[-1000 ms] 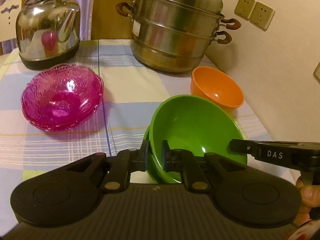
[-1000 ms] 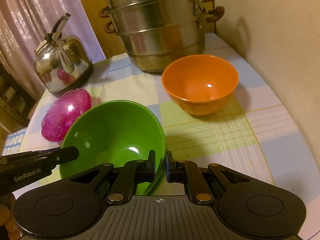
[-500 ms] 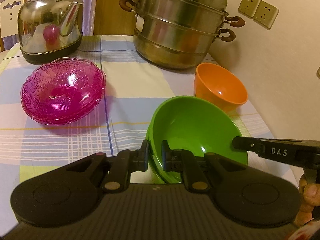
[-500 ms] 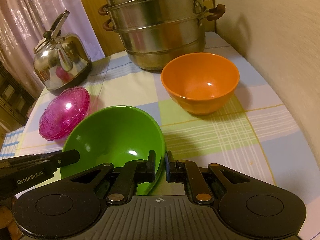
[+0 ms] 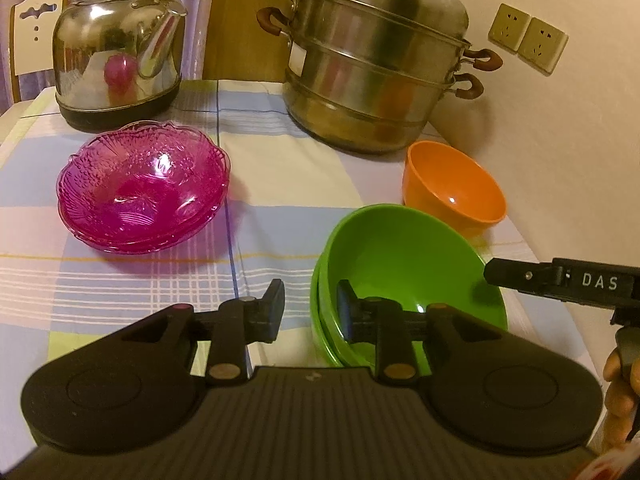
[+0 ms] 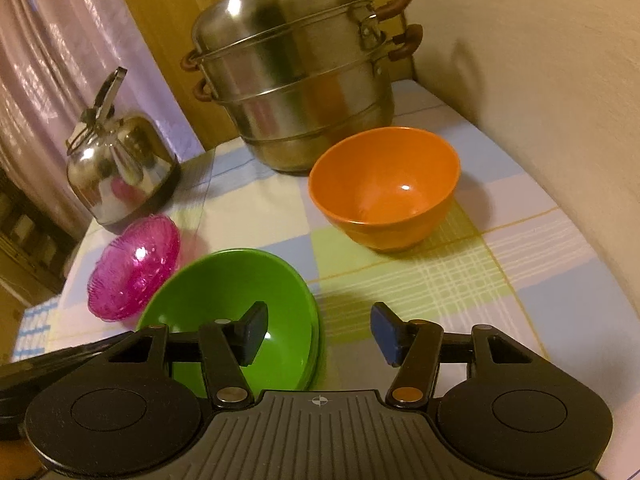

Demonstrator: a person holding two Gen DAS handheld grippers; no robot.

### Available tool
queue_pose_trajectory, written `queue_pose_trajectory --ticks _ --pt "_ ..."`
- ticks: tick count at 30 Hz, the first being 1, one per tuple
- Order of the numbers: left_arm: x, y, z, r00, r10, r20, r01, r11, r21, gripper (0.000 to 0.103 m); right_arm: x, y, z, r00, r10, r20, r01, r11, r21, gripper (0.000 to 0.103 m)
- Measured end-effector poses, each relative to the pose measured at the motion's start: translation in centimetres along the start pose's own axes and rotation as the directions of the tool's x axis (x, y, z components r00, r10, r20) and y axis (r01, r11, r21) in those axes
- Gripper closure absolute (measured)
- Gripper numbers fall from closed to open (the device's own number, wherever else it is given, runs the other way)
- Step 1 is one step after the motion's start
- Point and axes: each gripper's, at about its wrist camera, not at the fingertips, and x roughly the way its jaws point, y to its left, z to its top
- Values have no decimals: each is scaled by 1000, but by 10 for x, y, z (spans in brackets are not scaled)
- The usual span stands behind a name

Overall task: Organize plates and bowls
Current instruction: 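Open both grippers and withdraw them from the stacked green bowls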

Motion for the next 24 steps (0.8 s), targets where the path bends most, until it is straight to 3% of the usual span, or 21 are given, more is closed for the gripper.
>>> queue_pose_trajectory --ticks 13,24 --pt "-17 -2 0 998 30 47 -29 999 -20 78 -13 -9 -3 1000 -11 21 11 999 33 46" --pt "-59 -38 -31 998 18 56 -17 1000 -14 65 -56 -21 -21 994 -40 97 32 996 85 46"
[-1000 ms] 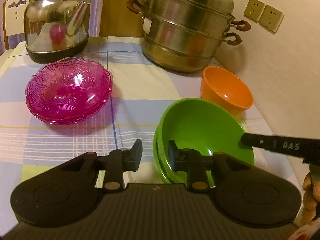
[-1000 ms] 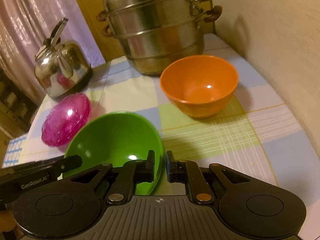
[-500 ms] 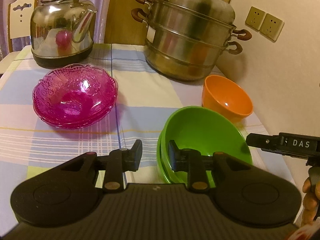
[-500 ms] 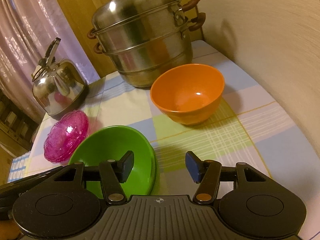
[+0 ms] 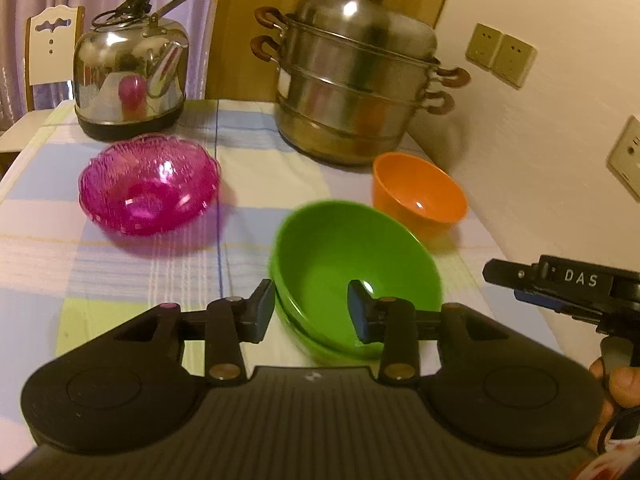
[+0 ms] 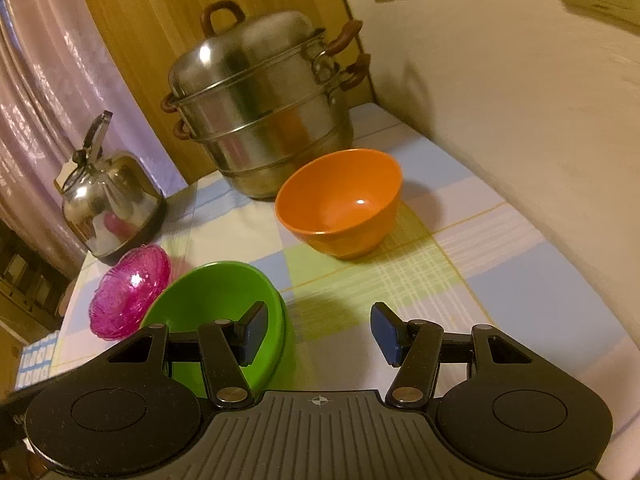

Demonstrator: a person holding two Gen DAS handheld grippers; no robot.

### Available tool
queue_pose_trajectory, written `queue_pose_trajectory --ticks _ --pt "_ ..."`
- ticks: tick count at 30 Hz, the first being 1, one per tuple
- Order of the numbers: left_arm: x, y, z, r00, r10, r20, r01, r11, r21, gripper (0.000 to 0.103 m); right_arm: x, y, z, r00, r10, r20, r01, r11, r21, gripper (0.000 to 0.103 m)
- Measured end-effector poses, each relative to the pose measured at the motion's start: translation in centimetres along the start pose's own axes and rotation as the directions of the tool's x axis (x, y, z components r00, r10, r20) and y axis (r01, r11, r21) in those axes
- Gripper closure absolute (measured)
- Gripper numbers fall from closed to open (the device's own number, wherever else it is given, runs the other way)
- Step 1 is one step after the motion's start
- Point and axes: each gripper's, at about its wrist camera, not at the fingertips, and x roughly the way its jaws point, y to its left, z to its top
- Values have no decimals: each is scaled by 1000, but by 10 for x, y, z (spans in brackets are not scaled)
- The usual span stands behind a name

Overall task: Organize plates and bowls
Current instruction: 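Open both grippers and withdraw them from the stacked green bowls, then move both grippers toward the orange bowl beside the steamer pot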

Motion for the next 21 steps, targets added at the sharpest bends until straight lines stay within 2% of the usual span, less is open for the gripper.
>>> queue_pose_trajectory --ticks 5,9,11,19,21 --pt "-17 -19 -20 1000 7 -23 -7 1000 0 59 -31 -5 -17 1000 13 14 -13 1000 15 46" --pt "-35 -32 -33 1000 9 -20 -8 1000 12 51 -61 -11 -35 999 1 50 -1 1000 -12 45" --pt "-44 -37 -39 1000 12 -18 -11 1000 18 51 -74 -12 -43 997 -25 67 27 999 -31 42" --pt "-65 -51 -60 1000 7 -30 -6 1000 15 47 -101 -27 -77 999 -46 13 46 999 14 40" --pt "-68 -53 -63 999 2 -35 -2 1000 17 43 -104 -25 -80 999 -40 7 40 999 10 40"
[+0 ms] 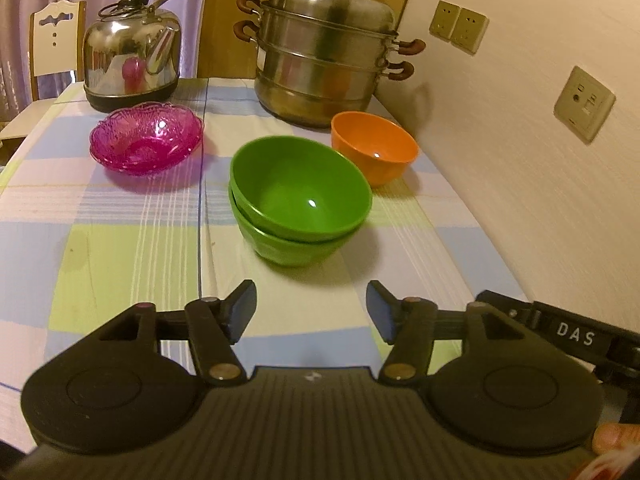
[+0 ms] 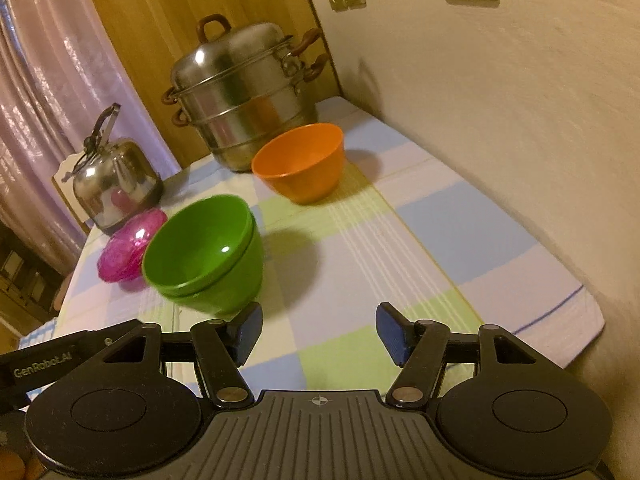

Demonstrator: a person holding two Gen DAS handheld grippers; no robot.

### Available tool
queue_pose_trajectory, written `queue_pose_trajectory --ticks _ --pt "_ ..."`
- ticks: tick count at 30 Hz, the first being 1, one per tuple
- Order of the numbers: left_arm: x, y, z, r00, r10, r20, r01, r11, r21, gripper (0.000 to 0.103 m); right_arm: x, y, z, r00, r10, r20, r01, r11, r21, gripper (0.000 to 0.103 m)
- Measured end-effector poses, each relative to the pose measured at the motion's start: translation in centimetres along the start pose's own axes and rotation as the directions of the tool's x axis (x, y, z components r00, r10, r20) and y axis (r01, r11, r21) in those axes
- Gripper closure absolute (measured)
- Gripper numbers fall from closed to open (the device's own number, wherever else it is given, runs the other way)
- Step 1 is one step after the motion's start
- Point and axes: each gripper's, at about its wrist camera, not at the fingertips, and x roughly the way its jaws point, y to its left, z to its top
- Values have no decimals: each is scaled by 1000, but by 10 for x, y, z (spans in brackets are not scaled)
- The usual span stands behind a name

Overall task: Organize plates and bowls
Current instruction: 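Move both grippers toward the orange bowl beside the steamer pot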

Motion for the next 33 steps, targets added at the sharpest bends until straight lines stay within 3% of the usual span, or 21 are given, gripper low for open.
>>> queue_pose_trajectory --ticks 19,27,33 --pt "-10 -7 8 999 -45 13 44 999 11 38 -22 2 6 1000 11 10 -11 1000 2 40" --pt "-6 -9 52 993 -114 27 113 993 43 35 -21 -8 39 1000 25 7 -25 1000 1 40" --pt "30 -11 104 996 -93 -7 93 985 148 35 3 -14 78 1000 23 11 -23 1000 -1 40"
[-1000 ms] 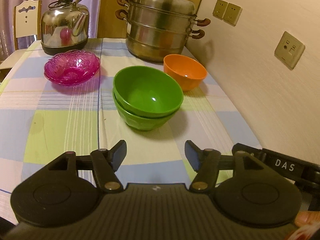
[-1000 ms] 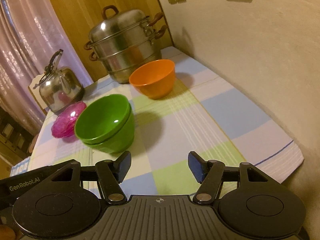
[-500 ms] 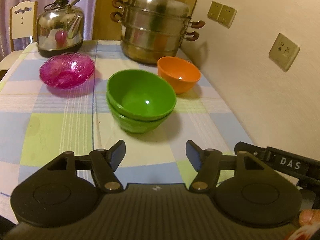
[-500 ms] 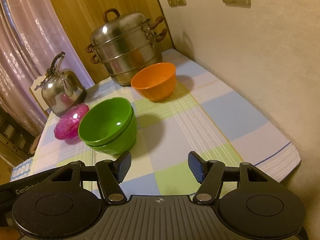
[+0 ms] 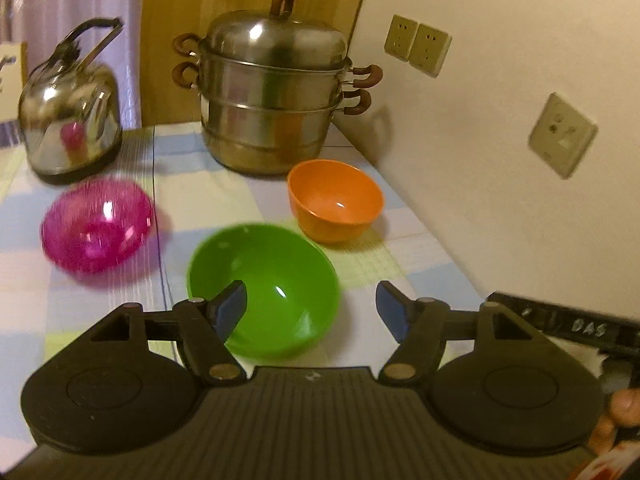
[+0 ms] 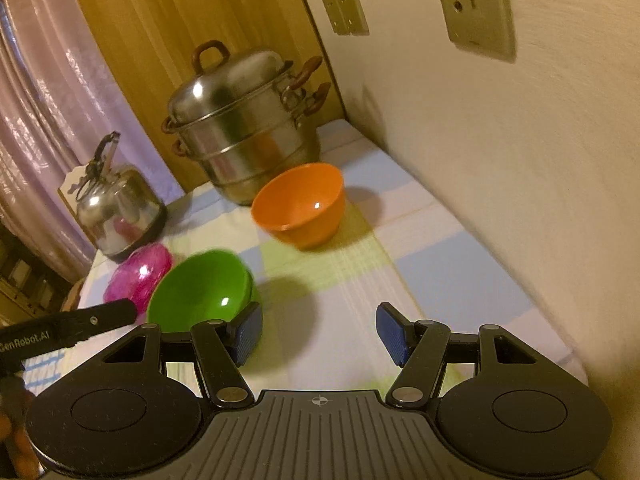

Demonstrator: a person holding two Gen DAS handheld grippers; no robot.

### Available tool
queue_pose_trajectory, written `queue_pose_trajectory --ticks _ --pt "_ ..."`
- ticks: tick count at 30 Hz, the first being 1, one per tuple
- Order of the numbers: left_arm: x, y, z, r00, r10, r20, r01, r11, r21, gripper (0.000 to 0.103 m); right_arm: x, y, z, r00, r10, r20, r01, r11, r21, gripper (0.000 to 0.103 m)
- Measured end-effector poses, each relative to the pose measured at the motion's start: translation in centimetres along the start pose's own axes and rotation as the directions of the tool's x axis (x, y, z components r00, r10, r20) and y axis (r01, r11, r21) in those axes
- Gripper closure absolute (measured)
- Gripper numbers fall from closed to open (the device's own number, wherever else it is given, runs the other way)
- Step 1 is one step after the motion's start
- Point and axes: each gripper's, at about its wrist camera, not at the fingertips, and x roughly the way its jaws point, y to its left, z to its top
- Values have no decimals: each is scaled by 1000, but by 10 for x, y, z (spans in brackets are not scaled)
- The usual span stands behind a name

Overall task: Organize plates and bowls
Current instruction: 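Move both grippers toward the orange bowl beside the steamer pot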

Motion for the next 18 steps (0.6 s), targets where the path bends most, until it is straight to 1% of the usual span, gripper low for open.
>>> queue_pose_trajectory --ticks 3,8,12,16,18 --pt "27 7 24 1000 -1 -25 2 1000 30 35 19 -1 20 1000 1 4 -1 1000 -2 40" --pt "80 15 59 997 6 -71 -2 998 69 35 62 1 50 1000 4 9 -4 1000 -3 40" --pt "123 20 81 994 2 -112 7 996 85 35 101 -2 67 1000 -7 14 6 999 39 40" --pt "162 25 95 989 13 -150 1 996 92 35 138 -4 79 999 -48 22 46 995 84 40" --pt "181 26 100 986 9 -169 6 996 89 36 157 -8 81 998 -63 3 62 990 125 40"
